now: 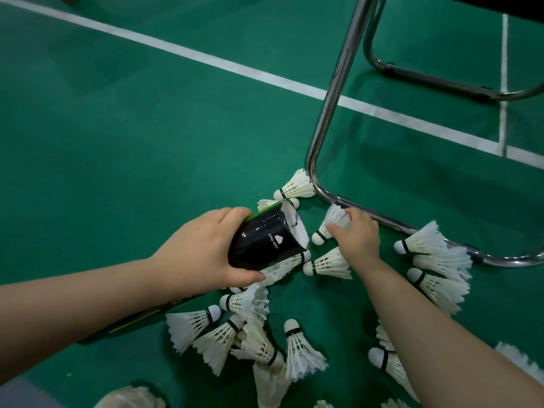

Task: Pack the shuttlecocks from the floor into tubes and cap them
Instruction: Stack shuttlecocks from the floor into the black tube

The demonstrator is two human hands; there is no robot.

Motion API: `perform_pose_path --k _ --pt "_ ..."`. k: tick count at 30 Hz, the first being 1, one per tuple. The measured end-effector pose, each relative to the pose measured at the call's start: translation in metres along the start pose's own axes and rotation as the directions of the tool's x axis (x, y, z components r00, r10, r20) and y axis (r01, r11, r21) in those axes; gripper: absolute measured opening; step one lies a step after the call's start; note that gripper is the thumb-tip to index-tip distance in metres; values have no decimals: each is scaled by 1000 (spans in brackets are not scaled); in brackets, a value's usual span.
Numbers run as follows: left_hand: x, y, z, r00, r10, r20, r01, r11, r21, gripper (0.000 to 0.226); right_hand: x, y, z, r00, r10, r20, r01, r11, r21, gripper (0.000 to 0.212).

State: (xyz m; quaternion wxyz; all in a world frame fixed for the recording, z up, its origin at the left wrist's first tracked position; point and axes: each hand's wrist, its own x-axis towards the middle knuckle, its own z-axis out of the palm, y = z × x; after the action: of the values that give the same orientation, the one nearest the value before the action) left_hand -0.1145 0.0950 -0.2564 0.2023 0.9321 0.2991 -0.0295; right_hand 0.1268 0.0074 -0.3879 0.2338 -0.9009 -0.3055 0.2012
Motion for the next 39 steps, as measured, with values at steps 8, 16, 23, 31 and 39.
perform_pose_path --k 8,16,23,31,39 --pt "-2 -2 0 1000 4 -4 -4 1000 -30 88 -36 -47 -47 972 91 -218 134 547 827 26" --pt "-4 7 -1 998 -21 -59 17 997 -73 80 -94 -102 -84 921 -370 -127 334 578 745 27" --pt "-18 24 -13 991 -13 -133 0 996 -93 82 -123 -110 -116 816 -494 300 358 840 408 69" --pt "-46 51 -27 967 90 -240 -107 992 -61 76 -161 -132 -157 656 -446 609 391 891 230 10" --pt "-39 98 -64 916 71 -396 -157 970 -188 71 -187 -149 -215 822 -547 159 520 834 184 31"
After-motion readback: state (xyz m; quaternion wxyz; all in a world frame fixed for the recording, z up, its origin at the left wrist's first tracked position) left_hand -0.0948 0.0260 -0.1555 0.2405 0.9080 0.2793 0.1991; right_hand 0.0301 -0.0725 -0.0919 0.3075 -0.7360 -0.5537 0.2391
